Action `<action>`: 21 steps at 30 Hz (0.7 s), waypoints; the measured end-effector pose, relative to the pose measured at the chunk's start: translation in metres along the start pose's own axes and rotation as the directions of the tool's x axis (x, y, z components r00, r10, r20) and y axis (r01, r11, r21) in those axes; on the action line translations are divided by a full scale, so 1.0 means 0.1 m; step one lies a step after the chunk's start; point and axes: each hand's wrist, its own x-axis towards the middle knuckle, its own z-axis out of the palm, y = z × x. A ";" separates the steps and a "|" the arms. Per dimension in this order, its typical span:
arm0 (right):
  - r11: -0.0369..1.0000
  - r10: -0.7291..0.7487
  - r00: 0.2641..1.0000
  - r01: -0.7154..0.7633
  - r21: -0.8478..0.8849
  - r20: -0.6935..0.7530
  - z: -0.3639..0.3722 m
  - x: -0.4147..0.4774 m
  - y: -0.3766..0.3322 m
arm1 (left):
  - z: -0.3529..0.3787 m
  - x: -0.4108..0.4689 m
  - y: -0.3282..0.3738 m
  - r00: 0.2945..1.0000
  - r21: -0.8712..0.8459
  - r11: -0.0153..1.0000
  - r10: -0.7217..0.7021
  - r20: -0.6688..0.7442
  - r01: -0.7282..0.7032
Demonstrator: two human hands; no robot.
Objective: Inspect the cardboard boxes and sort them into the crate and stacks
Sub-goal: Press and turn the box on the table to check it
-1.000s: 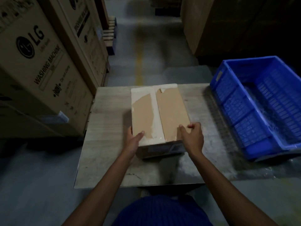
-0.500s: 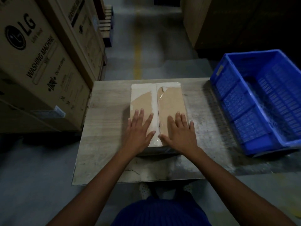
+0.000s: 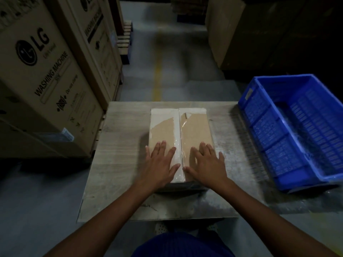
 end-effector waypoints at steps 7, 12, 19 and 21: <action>0.992 -0.127 0.990 0.127 -0.004 -0.068 0.05 0.37 -0.01 | -0.04 0.44 -0.02 0.993 0.035 0.994 0.108 -0.049 -0.106; 0.992 -0.123 0.988 0.125 0.019 -0.093 0.10 0.38 0.02 | 0.11 0.46 -0.08 0.994 0.040 0.994 0.104 -0.034 -0.103; 0.990 -0.133 0.987 0.128 -0.056 -0.087 -0.16 0.43 -0.02 | 0.01 0.51 -0.06 0.997 -0.023 0.997 0.073 -0.004 -0.073; 0.992 -0.123 0.988 0.121 -0.025 -0.090 -0.30 0.59 -0.03 | -0.10 0.61 -0.07 0.997 -0.046 0.997 0.066 -0.036 -0.067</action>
